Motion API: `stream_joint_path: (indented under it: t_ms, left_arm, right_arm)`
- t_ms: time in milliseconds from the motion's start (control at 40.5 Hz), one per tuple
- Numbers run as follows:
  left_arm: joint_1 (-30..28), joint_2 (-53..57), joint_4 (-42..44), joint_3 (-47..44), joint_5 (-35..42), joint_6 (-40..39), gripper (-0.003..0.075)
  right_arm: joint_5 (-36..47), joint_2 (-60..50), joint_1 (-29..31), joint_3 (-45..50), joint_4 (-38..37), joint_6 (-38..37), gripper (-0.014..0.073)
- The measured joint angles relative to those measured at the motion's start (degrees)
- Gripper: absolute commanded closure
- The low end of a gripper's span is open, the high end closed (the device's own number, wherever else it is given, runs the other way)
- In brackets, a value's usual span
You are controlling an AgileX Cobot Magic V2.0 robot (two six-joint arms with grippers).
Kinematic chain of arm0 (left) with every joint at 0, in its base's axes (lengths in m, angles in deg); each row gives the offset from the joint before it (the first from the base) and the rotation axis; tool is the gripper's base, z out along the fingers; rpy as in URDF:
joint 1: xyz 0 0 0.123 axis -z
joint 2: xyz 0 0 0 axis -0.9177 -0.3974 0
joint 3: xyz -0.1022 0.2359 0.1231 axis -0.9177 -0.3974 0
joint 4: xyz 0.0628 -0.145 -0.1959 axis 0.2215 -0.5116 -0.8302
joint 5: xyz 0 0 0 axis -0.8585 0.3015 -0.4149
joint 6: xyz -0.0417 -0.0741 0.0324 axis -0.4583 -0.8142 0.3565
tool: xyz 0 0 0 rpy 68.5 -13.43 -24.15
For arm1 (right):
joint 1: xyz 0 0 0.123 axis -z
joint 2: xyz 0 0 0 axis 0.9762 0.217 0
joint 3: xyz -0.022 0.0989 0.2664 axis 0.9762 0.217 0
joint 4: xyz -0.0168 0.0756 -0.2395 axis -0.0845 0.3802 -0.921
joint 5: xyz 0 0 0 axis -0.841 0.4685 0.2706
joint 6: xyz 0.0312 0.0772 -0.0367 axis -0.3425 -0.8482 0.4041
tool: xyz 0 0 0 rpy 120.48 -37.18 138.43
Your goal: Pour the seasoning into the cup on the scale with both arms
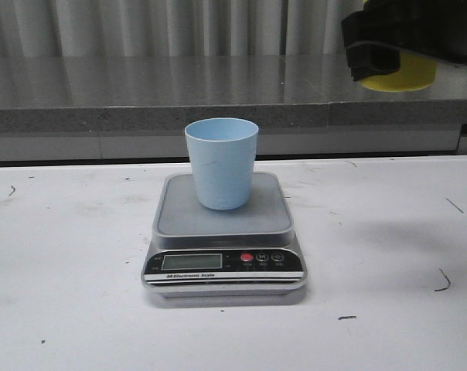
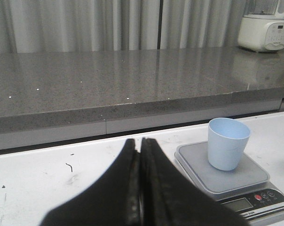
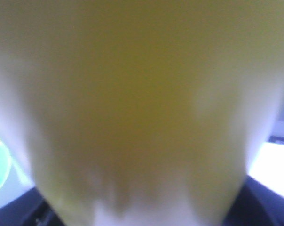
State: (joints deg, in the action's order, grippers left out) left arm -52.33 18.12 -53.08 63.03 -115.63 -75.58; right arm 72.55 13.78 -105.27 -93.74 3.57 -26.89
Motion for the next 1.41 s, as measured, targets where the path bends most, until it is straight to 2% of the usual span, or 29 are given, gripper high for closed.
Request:
stream_joint_path:
  t_ms: [198, 272, 444, 1012, 1259, 1407]
  left_arm:
    - [0.0, 0.0, 0.0, 0.0, 0.0, 0.0, 0.0740]
    - [0.0, 0.0, 0.0, 0.0, 0.0, 0.0, 0.0740]
    - [0.0, 0.0, 0.0, 0.0, 0.0, 0.0, 0.0740]
    - [0.0, 0.0, 0.0, 0.0, 0.0, 0.0, 0.0740]
    - [0.0, 0.0, 0.0, 0.0, 0.0, 0.0, 0.0740]
    - [0.0, 0.0, 0.0, 0.0, 0.0, 0.0, 0.0740]
  right_arm:
    - [2.4, -1.2, -0.4, 4.8, -10.0, -14.0, 0.0326]
    - [4.6, -1.1, -0.4, 6.1, -12.2, -16.8, 0.0326]
    - [11.1, 2.9, -0.4, 6.7, -13.6, -18.7, 0.0326]
    - [24.0, 23.5, -0.4, 6.7, -13.6, -19.3, 0.0326]
    - [25.6, 27.7, -0.4, 6.7, -13.6, -26.7, 0.0326]
    - [26.8, 29.1, -0.4, 6.4, -13.7, -28.7, 0.0326]
